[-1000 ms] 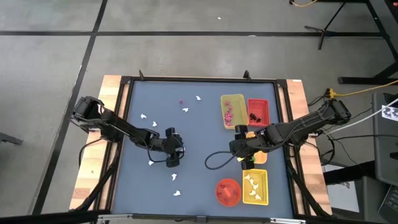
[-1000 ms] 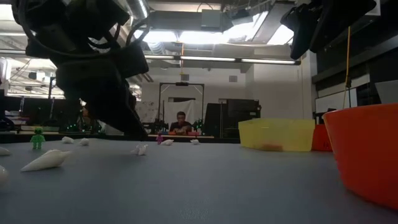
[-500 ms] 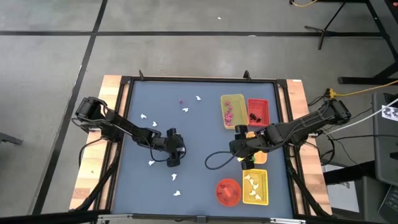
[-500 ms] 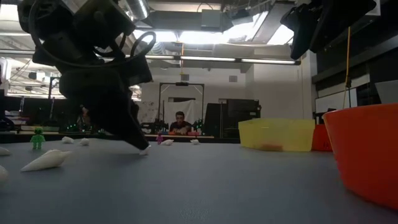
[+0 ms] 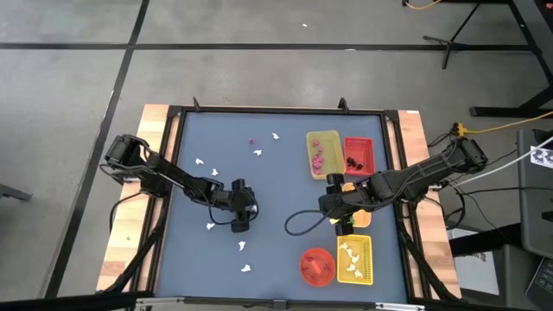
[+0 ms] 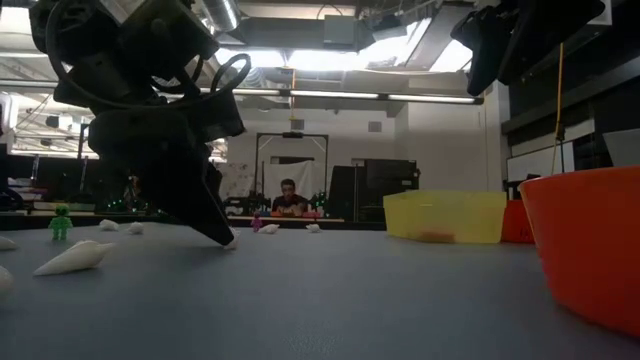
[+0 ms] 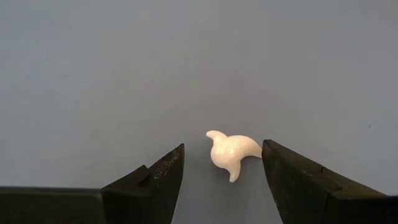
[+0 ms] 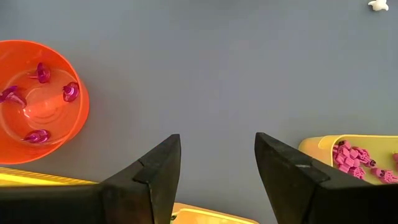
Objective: Sort Halloween decoration
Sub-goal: Put the white ghost toy into the yellow box
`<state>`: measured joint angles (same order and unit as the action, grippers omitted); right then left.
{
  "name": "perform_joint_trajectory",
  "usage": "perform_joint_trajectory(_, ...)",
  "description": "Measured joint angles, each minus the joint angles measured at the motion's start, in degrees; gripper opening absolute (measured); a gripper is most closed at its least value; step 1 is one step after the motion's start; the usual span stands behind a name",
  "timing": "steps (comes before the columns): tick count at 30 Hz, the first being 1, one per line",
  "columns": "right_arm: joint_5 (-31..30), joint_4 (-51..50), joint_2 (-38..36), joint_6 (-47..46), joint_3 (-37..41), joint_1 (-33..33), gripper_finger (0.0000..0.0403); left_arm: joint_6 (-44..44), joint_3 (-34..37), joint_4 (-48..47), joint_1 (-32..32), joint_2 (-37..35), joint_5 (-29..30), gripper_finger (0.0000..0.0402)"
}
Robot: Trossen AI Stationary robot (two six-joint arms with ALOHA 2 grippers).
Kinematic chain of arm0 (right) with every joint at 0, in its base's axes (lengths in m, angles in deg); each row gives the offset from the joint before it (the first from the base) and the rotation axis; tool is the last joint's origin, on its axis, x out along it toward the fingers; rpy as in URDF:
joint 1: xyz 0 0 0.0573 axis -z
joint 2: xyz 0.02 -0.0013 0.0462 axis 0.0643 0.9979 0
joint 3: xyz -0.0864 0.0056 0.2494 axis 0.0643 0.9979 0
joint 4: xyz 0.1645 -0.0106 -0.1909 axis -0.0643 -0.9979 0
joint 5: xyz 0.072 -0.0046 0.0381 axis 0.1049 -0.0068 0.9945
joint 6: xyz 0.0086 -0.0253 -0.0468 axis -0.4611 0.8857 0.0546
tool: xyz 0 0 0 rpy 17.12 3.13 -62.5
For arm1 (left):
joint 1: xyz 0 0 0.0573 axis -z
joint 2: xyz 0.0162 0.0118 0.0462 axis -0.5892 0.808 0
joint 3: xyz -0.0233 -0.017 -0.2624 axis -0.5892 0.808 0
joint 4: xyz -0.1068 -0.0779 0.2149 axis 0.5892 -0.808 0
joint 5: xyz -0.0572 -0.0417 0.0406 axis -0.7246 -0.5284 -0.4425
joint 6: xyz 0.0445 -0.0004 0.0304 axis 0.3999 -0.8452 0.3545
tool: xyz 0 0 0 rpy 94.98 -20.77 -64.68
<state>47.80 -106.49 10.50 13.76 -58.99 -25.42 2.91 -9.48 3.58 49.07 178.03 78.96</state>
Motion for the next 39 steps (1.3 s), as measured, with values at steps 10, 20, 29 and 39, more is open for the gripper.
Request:
perform_joint_trajectory(10, 0.0, 0.0, 0.0, 0.0, 0.0, 0.0, 0.0205, 0.0, 0.0, 0.1, 0.0, 0.0, 0.0, 0.0175)
perform_joint_trajectory(20, 0.0, 0.0, 0.0, 0.0, 0.0, 0.0, 0.0205, 0.0, 0.0, 0.0, 0.0, 0.0, -2.8, 0.0149)
perform_joint_trajectory(29, 0.0, 0.0, 0.0, 0.0, 0.0, 0.0, 0.0205, 0.0, 0.0, 0.0, 0.0, 0.0, -2.8, 0.0126)
perform_joint_trajectory(39, 0.0, 0.0, 0.0, 0.0, 0.0, 0.0, 0.0205, 0.0, 0.0, 0.0, 0.0, 0.0, -2.8, 0.0112)
